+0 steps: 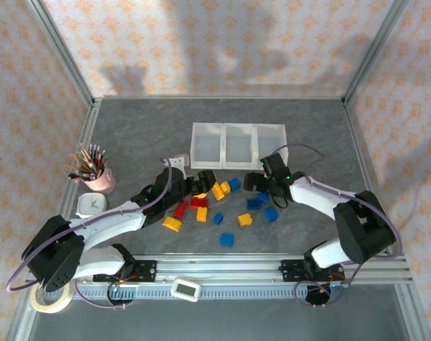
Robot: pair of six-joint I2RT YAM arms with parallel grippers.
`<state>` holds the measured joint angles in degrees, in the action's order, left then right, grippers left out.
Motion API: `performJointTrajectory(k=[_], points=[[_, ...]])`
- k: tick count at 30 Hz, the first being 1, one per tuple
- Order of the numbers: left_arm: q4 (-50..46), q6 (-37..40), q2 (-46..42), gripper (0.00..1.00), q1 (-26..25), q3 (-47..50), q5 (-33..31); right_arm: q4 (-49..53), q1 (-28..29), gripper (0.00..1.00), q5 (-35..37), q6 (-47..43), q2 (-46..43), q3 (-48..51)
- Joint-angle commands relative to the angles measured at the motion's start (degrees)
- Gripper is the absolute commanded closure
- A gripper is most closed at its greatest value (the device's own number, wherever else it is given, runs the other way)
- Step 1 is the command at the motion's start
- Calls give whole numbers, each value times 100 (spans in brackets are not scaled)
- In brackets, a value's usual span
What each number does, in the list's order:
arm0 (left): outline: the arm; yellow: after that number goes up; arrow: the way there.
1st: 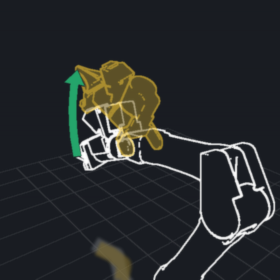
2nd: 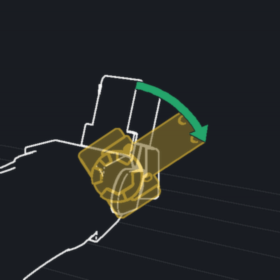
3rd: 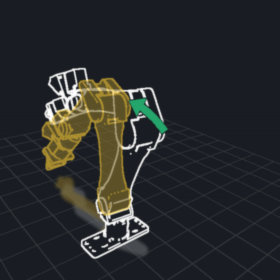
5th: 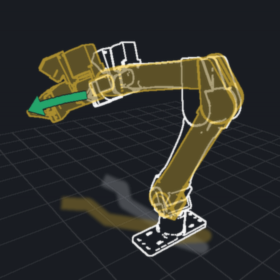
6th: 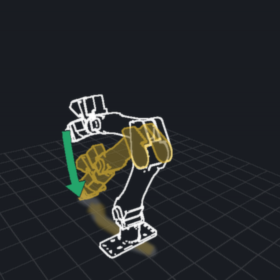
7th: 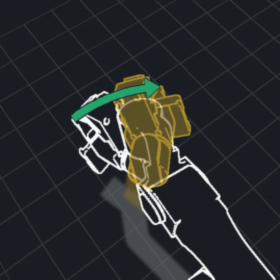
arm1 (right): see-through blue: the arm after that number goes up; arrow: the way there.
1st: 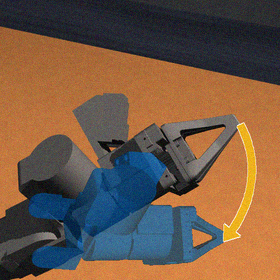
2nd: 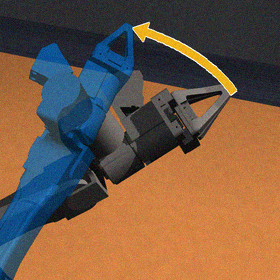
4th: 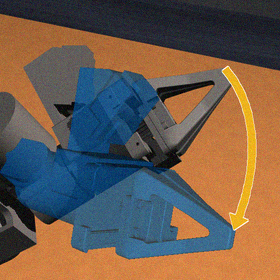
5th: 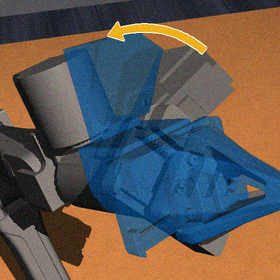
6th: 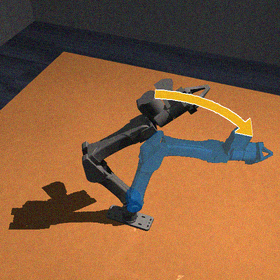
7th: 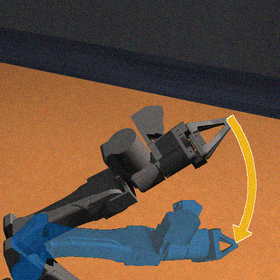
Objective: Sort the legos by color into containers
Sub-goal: Pick up the lego from the center of the table.
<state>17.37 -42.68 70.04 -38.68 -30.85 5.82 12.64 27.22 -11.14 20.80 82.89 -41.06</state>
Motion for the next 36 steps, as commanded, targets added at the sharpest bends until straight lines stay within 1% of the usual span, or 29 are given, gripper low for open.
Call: performJointTrajectory(k=[1,3,6,9,13,17,22,29,35,36], points=[[154,-113,18,1,-70,-165,-205,168,62,3,274,-19,22,-126],[151,-125,24,1,-87,-176,-211,235,136,5,290,36,-24,-56],[133,-135,36,1,-103,-190,-218,373,244,5,555,203,-110,57],[79,-128,27,1,-111,-232,-214,548,253,3,799,427,-163,128],[12,-114,1,1,-123,-279,-228,496,283,5,772,894,-250,229],[22,-117,9,1,-126,-301,-231,470,301,13,1034,1203,-161,162],[-56,-93,53,1,-131,-350,-229,347,310,24,973,1327,48,55],[-108,-79,62,1,-129,-382,-261,210,354,37,899,1359,261,40],[-140,-61,49,1,-131,-420,-257,166,374,52,911,1281,253,45],[-147,-70,49,1,-131,-419,-274,159,374,55,924,1262,232,53]])
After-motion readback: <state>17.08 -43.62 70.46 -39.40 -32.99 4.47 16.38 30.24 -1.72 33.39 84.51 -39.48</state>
